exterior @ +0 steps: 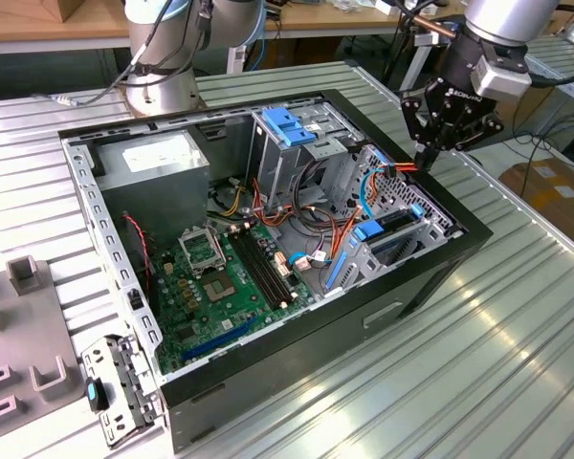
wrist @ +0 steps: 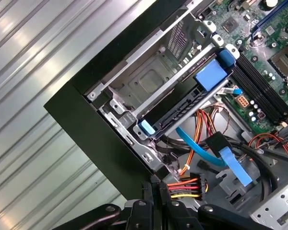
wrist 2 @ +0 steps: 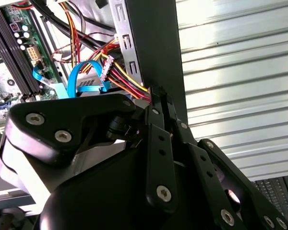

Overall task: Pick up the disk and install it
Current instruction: 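Insert the first disk wire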

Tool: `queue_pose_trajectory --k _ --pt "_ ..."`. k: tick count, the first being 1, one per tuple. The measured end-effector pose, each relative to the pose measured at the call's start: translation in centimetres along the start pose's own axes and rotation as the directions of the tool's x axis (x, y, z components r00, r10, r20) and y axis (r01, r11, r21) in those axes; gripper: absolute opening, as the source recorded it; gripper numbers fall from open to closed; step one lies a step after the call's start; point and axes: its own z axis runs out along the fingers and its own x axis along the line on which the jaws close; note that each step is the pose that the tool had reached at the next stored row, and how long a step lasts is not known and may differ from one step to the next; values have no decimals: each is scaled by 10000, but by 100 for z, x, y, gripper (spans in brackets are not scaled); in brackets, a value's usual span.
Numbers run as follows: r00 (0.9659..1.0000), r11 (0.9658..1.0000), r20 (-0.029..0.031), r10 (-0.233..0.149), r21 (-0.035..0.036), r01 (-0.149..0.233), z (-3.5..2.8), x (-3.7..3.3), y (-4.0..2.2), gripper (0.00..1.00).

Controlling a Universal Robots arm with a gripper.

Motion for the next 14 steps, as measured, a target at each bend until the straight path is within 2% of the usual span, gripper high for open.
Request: queue_pose_trajectory --k 7,14 --pt "9987 9987 -6 509 -21 -509 2 -35 31 17" --pt "9975 9975 -8 704 -29 -704 -2 -165 151 17"
